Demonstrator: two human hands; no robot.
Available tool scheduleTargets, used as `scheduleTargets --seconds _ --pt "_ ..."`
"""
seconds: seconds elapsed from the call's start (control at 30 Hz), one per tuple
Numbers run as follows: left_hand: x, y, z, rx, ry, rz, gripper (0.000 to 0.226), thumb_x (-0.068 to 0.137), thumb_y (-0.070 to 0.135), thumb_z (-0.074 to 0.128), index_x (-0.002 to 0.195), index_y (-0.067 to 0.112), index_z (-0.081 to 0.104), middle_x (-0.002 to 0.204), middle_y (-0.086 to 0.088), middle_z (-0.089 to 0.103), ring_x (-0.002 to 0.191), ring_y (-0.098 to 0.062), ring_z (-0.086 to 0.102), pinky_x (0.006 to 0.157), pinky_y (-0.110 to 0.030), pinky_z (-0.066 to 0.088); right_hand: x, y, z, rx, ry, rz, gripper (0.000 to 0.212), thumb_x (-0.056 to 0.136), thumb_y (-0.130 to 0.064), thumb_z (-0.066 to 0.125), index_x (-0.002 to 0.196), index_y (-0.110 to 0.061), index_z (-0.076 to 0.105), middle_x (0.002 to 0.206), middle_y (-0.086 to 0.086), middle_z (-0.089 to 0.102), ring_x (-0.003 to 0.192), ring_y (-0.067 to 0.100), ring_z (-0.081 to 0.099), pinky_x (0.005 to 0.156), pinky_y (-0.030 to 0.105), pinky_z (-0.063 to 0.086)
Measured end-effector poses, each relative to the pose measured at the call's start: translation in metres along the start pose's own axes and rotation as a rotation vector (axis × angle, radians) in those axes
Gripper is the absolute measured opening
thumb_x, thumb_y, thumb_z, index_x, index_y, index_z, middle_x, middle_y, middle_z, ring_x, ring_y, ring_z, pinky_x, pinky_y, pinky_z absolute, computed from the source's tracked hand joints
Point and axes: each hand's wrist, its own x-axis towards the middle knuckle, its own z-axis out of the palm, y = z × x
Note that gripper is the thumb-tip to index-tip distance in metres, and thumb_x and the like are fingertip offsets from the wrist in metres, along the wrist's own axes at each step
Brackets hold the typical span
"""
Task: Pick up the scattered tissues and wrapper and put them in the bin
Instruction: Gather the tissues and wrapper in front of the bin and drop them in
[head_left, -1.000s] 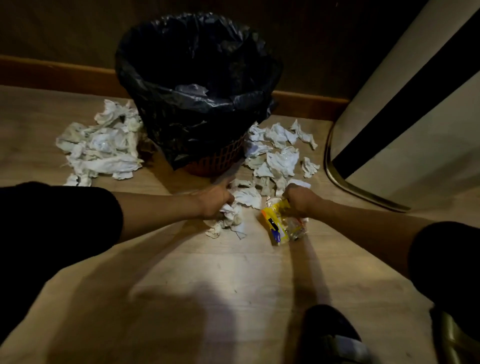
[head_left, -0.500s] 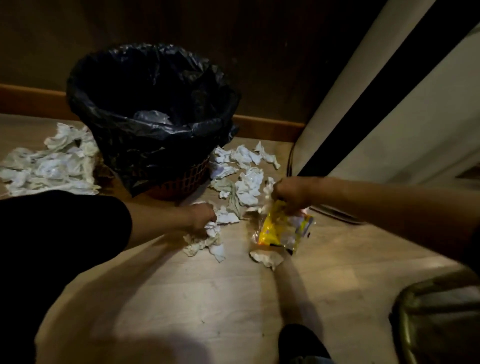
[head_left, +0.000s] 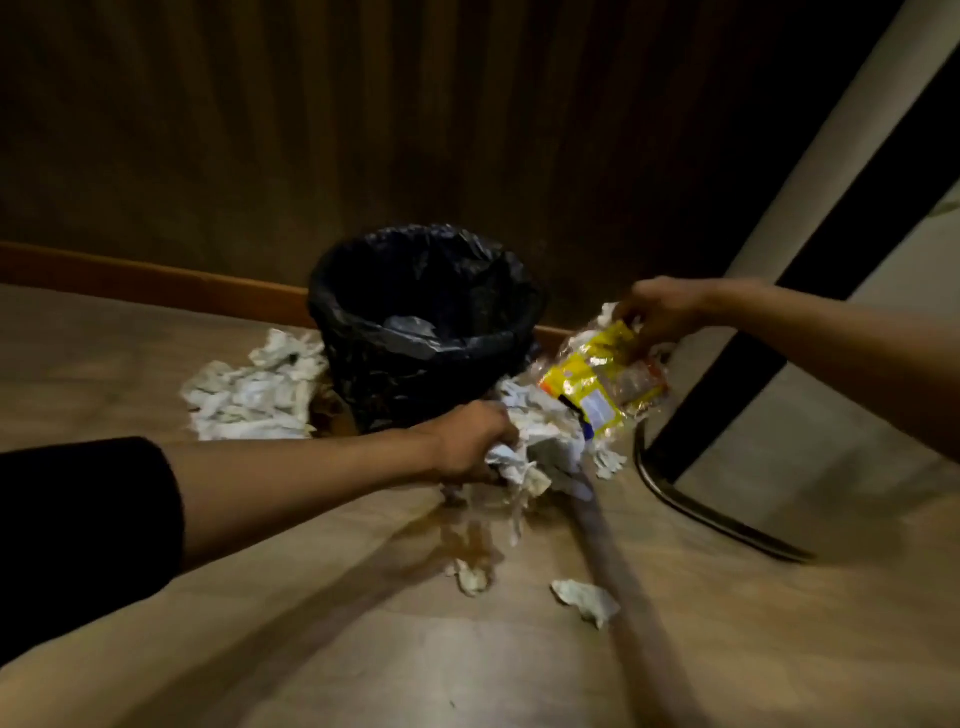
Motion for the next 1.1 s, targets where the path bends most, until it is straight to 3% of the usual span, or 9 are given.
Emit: scheduleTargets --seconds 0.07,0.13,0.4,0.53,0.7,0.8,0.87,1.0,1.1 --pt "-0.008 0.001 -0.027 -0.004 0.093 -0.032 0.036 0.075 0.032 0.080 0.102 0.011 0.071 0.106 -0.014 0.061 0.098 -0.030 0.061 0.079 -0.030 0.044 0.003 -0.007 -0.020 0.158 0.085 -0.023 0.027 0.068 -0.039 0.087 0.083 -0.023 0.070 0.081 -0.003 0.066 0.077 0.017 0.061 0.062 0.030 0.048" --pt "-0.014 0.001 -0.053 0.006 0.168 -0.083 0.036 0.073 0.031 0.080 0.102 0.012 0.071 0.105 -0.013 0.061 0.099 -0.027 0.060 0.080 -0.031 0.043 0.005 -0.018 -0.040 0.317 0.149 -0.057 0.032 0.067 -0.042 0.087 0.087 -0.022 0.071 0.085 -0.001 0.068 0.077 0.017 0.061 0.064 0.032 0.049" --pt "-0.023 -0.005 -0.154 -0.144 0.495 -0.346 0.027 0.072 0.024 0.083 0.096 0.015 0.074 0.092 0.000 0.072 0.089 -0.013 0.066 0.072 -0.026 0.044 0.033 -0.069 -0.076 0.705 0.343 -0.141 0.011 0.084 -0.022 0.075 0.090 -0.025 0.066 0.094 -0.006 0.062 0.090 0.011 0.057 0.072 0.026 0.041" --pt "-0.023 -0.029 -0.181 -0.320 0.639 -0.541 0.028 0.072 0.030 0.083 0.096 0.019 0.075 0.090 0.000 0.076 0.082 -0.009 0.068 0.071 -0.027 0.050 0.061 -0.080 -0.069 0.802 0.441 -0.051 0.043 0.080 -0.020 0.079 0.120 -0.010 0.065 0.113 0.005 0.065 0.106 0.021 0.062 0.073 0.026 0.047" --pt "-0.015 -0.067 -0.169 -0.477 0.746 -0.790 0.044 0.059 0.038 0.085 0.097 0.018 0.076 0.096 -0.008 0.076 0.086 -0.024 0.071 0.080 -0.043 0.059 0.075 -0.083 -0.056 0.843 0.492 0.036 0.035 0.081 -0.021 0.079 0.111 -0.009 0.066 0.104 0.004 0.066 0.080 0.013 0.062 0.057 0.023 0.048" --pt "-0.013 -0.089 -0.145 -0.626 0.720 -0.796 0.055 0.049 0.053 0.080 0.092 0.019 0.075 0.088 -0.014 0.076 0.076 -0.028 0.071 0.075 -0.048 0.059 0.081 -0.086 -0.052 0.858 0.511 0.069 0.029 0.081 -0.024 0.078 0.104 -0.009 0.069 0.103 0.008 0.069 0.087 0.019 0.067 0.069 0.032 0.058" --pt "-0.010 -0.104 -0.137 -0.655 0.700 -0.811 0.060 0.046 0.060 0.079 0.094 0.024 0.075 0.094 -0.013 0.076 0.085 -0.030 0.072 0.078 -0.048 0.059 0.082 -0.089 -0.052 0.843 0.520 0.080 0.026 0.083 -0.023 0.076 0.104 -0.010 0.069 0.102 0.008 0.068 0.085 0.017 0.066 0.064 0.029 0.055" --pt "-0.001 -0.085 -0.142 -0.720 0.613 -0.763 0.041 0.076 0.032 0.081 0.113 0.017 0.071 0.109 -0.015 0.070 0.094 -0.029 0.070 0.076 -0.040 0.057 0.083 -0.088 -0.049 0.875 0.514 0.093 0.029 0.087 -0.021 0.073 0.112 -0.009 0.066 0.104 0.006 0.066 0.080 0.013 0.063 0.059 0.024 0.051" --pt "0.001 -0.073 -0.139 -0.729 0.401 -0.646 0.051 0.083 0.033 0.076 0.129 0.017 0.062 0.110 -0.006 0.067 0.094 -0.017 0.066 0.080 -0.033 0.053 0.085 -0.089 -0.045 0.890 0.499 0.105 0.026 0.089 -0.019 0.070 0.113 -0.009 0.066 0.101 0.004 0.065 0.080 0.014 0.065 0.056 0.023 0.051"
